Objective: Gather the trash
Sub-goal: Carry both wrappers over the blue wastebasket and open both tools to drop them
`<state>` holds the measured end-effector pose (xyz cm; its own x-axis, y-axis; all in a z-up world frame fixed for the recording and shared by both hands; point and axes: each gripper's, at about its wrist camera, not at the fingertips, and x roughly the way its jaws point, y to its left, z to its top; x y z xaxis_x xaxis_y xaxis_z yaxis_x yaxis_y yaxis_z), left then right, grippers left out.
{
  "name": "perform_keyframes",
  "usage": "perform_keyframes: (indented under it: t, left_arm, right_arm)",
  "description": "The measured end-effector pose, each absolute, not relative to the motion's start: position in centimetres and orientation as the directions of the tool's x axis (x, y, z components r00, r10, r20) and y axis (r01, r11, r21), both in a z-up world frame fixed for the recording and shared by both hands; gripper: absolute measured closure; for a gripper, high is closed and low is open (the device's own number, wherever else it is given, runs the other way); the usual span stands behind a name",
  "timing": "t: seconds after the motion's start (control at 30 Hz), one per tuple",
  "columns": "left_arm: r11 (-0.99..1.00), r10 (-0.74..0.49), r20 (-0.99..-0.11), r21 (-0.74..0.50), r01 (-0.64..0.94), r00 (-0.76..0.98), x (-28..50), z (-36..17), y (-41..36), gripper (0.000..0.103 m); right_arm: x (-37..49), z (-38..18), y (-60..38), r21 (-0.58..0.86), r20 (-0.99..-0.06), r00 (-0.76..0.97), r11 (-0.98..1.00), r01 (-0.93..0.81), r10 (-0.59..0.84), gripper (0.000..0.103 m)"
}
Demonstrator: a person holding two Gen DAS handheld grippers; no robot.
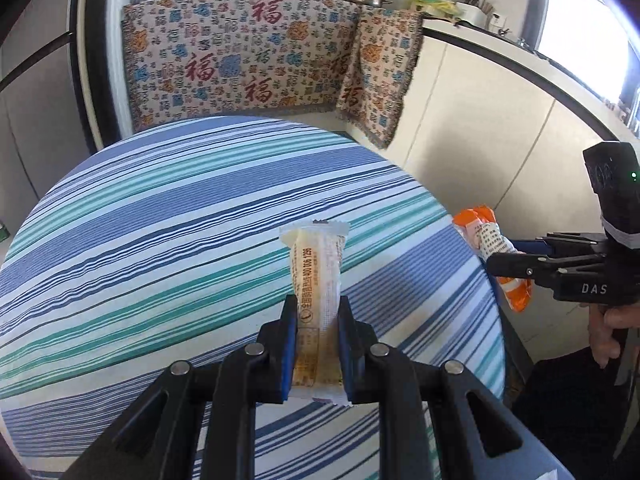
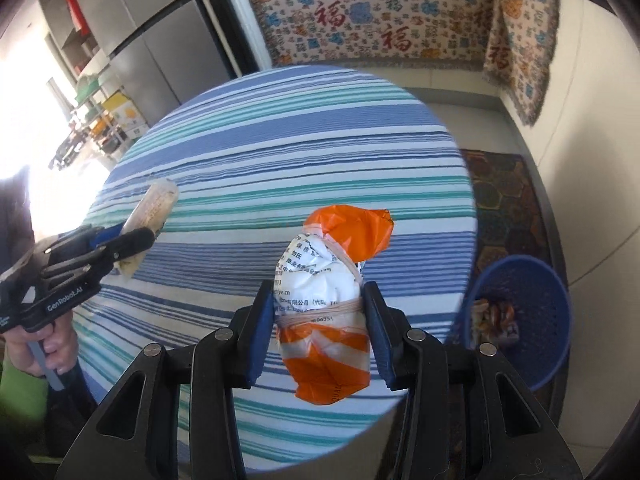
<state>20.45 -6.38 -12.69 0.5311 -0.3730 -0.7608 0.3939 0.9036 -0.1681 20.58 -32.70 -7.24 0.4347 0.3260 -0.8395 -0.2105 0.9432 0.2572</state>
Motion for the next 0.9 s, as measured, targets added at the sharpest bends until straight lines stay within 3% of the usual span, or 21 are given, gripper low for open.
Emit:
perform_keyframes:
  t: [0.23, 0.43, 0.63, 0.9]
  left_arm:
    - [0.793, -0.517, -0.741, -0.227, 0.565, 0.428, 21.6, -10.4, -19.2, 0.085]
    - [0.711, -0.582, -0.750, -0.283, 0.643, 0.314, 23.2, -11.7, -30.2, 0.085]
    - [0.697, -0.571, -0.790, -0.322, 0.641, 0.225, 25.8, -16.2, -38.3, 0.085]
    - [0.702, -0.531, -0.831, -0.322, 0.635, 0.166, 28.3, -21.6, -43.3, 0.082]
  right_arm:
    - [19.6, -7.9, -45.4, 0.235, -0.855, 0.472, 0.972, -0.014, 0.214, 0.058]
    - [20.2, -10.9, -52.4, 0.254, -0.868, 0.459, 0.964, 0.083, 0.189, 0.058]
    - [21.9, -14.8, -57.4, 0.284, -0.877, 0.441, 0.946, 0.154, 0.191, 0.058]
    - [23.1, -20.0, -61.4, 0.360, -0.885, 0.396, 0.899, 0.250, 0.245, 0.055]
